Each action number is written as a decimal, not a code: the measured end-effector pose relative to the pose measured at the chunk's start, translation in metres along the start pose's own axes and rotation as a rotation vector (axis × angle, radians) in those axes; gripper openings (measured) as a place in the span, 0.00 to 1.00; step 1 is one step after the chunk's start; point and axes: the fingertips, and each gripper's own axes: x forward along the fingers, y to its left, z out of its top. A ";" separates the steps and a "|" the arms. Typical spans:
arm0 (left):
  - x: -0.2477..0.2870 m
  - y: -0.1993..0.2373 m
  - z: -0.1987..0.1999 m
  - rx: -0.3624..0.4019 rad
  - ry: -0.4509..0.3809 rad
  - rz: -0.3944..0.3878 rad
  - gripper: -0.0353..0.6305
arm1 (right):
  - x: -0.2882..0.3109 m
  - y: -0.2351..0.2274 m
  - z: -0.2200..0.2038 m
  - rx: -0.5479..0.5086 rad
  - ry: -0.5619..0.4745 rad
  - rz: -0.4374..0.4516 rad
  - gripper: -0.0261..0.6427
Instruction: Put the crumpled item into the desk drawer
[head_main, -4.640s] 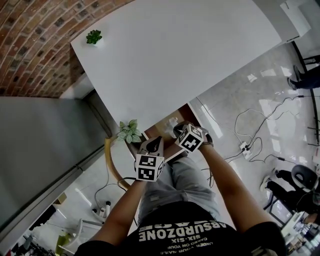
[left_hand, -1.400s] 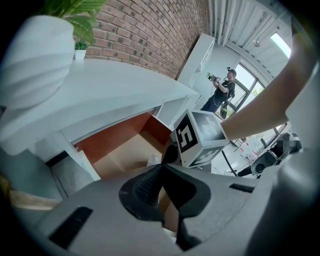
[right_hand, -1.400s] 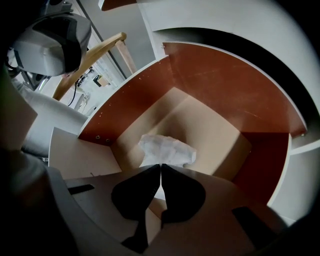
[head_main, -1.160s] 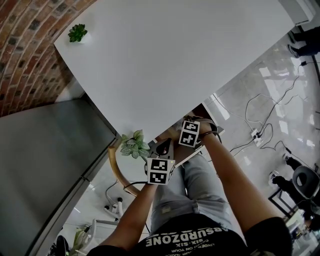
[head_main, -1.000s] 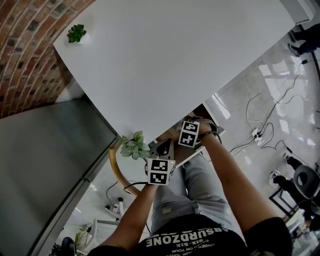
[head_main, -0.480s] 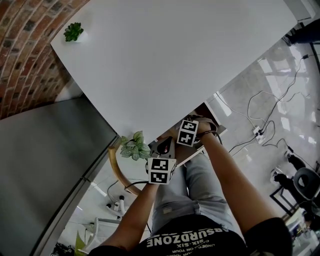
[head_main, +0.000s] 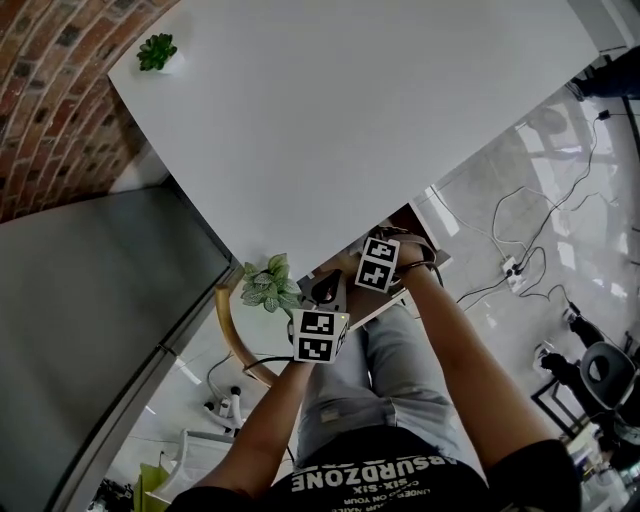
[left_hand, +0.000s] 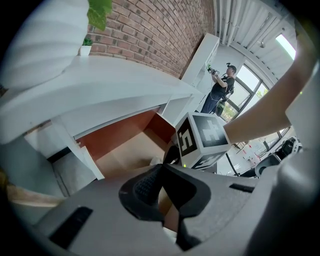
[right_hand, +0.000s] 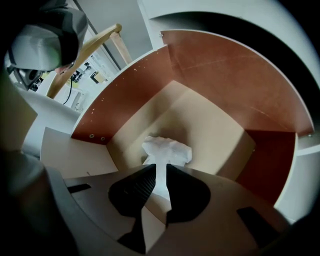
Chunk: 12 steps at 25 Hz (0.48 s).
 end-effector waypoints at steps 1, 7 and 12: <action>-0.001 0.000 0.000 0.002 0.000 0.003 0.06 | -0.002 0.001 -0.001 -0.004 -0.002 0.002 0.12; -0.005 0.003 0.003 0.006 -0.008 0.012 0.06 | -0.019 0.000 -0.004 0.000 -0.021 -0.002 0.13; -0.009 0.002 0.006 0.008 -0.016 0.014 0.06 | -0.037 -0.001 0.003 0.057 -0.090 -0.029 0.13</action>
